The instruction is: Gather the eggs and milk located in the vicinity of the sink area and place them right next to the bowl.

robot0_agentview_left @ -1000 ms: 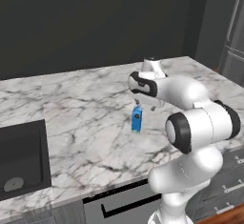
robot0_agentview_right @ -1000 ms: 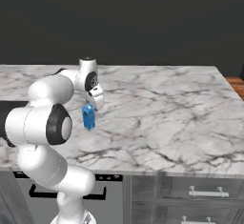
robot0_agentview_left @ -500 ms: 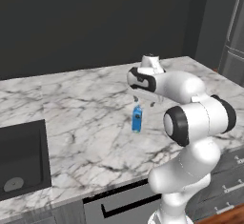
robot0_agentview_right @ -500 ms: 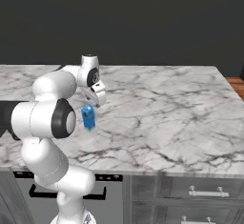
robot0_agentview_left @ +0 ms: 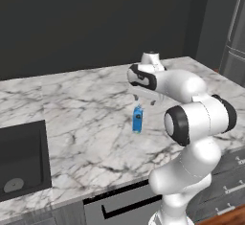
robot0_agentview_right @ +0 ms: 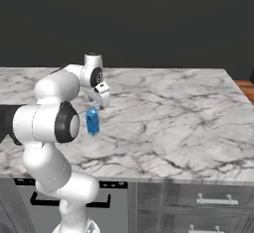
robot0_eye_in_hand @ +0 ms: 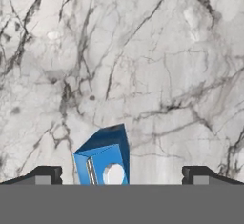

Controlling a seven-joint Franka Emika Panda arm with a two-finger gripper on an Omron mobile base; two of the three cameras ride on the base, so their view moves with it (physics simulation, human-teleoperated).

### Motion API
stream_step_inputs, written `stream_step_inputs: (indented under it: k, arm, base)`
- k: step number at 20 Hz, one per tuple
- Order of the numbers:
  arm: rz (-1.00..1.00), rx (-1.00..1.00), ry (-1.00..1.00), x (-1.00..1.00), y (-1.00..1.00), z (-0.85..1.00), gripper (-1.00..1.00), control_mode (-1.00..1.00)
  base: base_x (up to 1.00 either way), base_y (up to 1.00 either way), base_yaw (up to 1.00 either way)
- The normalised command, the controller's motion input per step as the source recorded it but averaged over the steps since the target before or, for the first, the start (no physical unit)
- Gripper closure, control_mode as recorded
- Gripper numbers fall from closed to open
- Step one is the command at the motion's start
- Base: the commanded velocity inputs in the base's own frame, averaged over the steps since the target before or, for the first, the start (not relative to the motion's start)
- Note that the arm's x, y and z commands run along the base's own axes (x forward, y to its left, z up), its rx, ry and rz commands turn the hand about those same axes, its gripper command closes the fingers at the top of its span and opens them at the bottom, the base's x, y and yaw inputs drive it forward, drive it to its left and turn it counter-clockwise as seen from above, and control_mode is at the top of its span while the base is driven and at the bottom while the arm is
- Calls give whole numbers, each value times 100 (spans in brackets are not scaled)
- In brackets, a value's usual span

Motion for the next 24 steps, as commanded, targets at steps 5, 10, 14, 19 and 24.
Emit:
stream_step_inputs:
  k: [5, 10, 14, 19, 24]
  arm:
    - [9, 0, 0, -10, 21, -4, -100, -100]
    - [7, 0, -1, -6, 7, -6, -100, -100]
    - [7, 0, -4, -22, 0, -17, -100, -100]
    - [8, 0, -2, -8, 0, -24, -100, -100]
    - [8, 0, 0, 0, 0, -16, -100, -100]
  base:
    - [0, 0, 0]
    - [0, 0, 0]
    - [0, 0, 0]
    - [0, 0, 0]
    - [0, 0, 0]
